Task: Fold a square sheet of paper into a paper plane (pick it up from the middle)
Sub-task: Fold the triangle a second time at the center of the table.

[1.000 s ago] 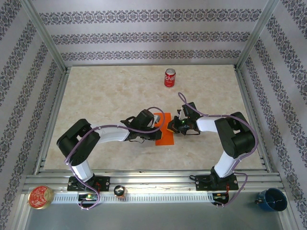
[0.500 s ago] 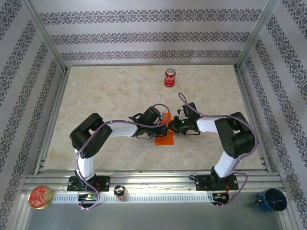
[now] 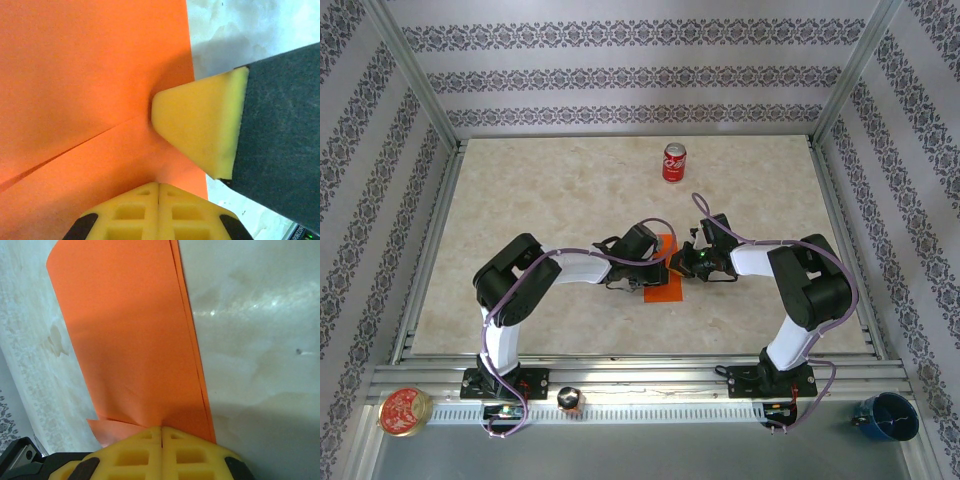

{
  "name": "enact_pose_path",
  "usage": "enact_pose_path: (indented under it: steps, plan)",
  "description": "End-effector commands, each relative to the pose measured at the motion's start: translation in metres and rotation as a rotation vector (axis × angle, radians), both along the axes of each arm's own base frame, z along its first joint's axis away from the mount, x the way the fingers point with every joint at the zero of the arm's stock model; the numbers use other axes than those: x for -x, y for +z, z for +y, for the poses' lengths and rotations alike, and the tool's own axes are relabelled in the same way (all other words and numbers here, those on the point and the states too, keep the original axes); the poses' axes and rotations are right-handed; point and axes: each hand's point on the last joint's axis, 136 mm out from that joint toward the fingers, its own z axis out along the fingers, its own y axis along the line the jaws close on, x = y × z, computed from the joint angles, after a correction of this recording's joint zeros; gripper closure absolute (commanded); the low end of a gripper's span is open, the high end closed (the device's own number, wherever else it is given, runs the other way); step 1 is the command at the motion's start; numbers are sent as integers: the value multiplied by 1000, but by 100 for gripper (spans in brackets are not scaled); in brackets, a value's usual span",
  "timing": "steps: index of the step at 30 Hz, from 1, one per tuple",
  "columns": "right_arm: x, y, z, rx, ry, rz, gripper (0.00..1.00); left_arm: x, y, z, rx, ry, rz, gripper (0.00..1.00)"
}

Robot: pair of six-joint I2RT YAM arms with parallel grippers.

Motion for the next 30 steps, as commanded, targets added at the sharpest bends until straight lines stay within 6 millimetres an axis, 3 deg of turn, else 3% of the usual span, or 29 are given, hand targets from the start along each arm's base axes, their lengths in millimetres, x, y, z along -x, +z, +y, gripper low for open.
enact_pose_path:
  steps: [1, 30]
  plan:
    - [24, -37, -21, 126, -35, 106, 100, 17, -28, 21, -91, 17, 58, 100]
    - [23, -37, -27, 147, -43, 109, 100, 94, -28, 81, -122, -82, 112, 100]
